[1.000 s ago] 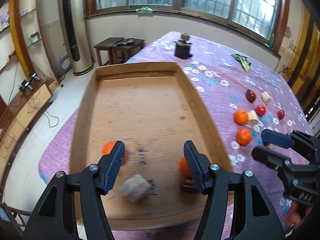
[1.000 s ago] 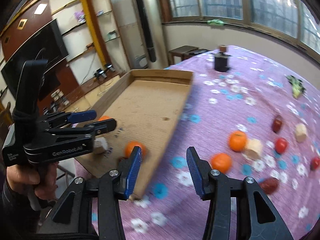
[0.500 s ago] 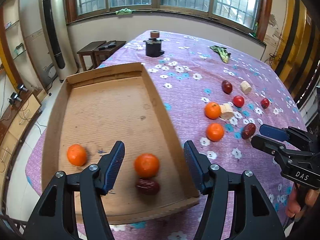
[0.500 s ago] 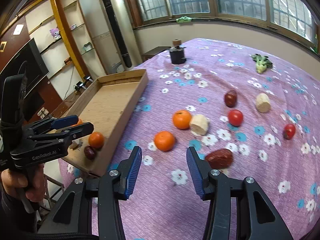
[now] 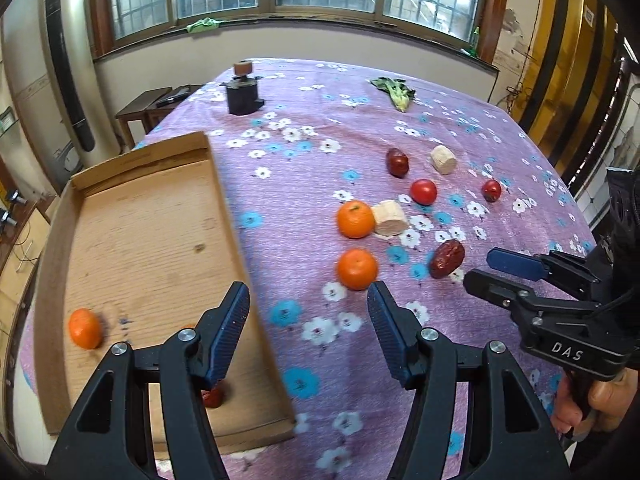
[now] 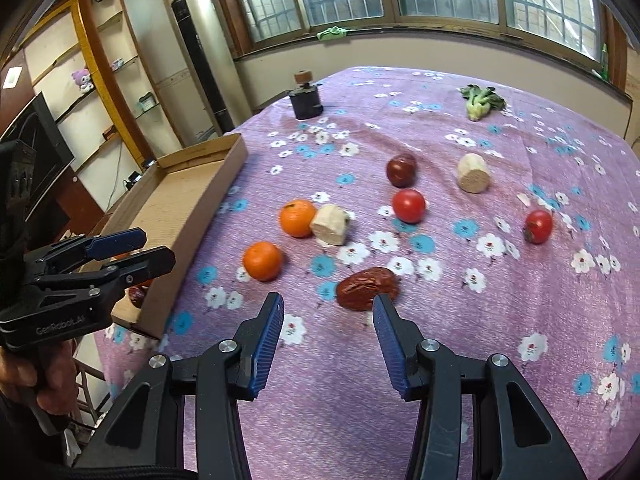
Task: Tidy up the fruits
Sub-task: 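Grasp a mandarin with the left tool while the right tool grasps a red date, then carry the mandarin and red date over the cardboard tray and open both tools, then move both open tools back over the table toward the remaining items, then grasp a mandarin with the left tool while the right tool grasps a red tomato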
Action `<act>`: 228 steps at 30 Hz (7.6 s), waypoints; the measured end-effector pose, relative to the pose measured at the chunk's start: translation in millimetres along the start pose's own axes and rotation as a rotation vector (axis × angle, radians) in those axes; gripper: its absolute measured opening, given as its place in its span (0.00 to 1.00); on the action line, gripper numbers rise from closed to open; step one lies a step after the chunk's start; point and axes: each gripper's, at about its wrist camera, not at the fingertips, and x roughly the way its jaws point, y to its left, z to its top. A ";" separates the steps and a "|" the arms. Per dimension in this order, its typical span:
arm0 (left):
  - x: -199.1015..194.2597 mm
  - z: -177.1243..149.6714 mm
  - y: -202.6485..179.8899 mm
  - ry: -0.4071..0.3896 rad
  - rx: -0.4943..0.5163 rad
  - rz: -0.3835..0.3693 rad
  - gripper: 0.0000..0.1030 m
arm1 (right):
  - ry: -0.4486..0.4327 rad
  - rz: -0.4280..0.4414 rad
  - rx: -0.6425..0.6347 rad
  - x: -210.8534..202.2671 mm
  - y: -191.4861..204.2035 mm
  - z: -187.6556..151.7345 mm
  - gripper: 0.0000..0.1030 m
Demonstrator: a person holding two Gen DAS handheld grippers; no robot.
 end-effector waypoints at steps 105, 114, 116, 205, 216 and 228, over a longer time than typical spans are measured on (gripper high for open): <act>-19.8 -5.7 99.1 -0.066 -0.158 0.047 0.29 | -0.034 0.164 -0.216 24.9 127.2 39.1 0.44; -15.7 1.5 135.5 -0.049 -0.214 0.093 0.29 | 0.004 0.211 -0.243 51.9 150.4 45.9 0.44; -12.8 4.7 145.5 -0.039 -0.229 0.105 0.29 | 0.020 0.227 -0.248 62.5 157.0 51.2 0.44; 38.0 44.1 -20.4 0.080 0.063 0.007 0.62 | -0.053 -0.104 0.101 -34.1 -70.2 -1.8 0.62; 84.9 58.7 -31.7 0.174 0.095 0.007 0.58 | -0.076 -0.203 0.177 -23.2 -137.5 23.4 0.62; 118.9 64.4 -43.3 0.254 0.124 -0.049 0.35 | -0.028 -0.204 0.167 26.3 -157.6 47.2 0.50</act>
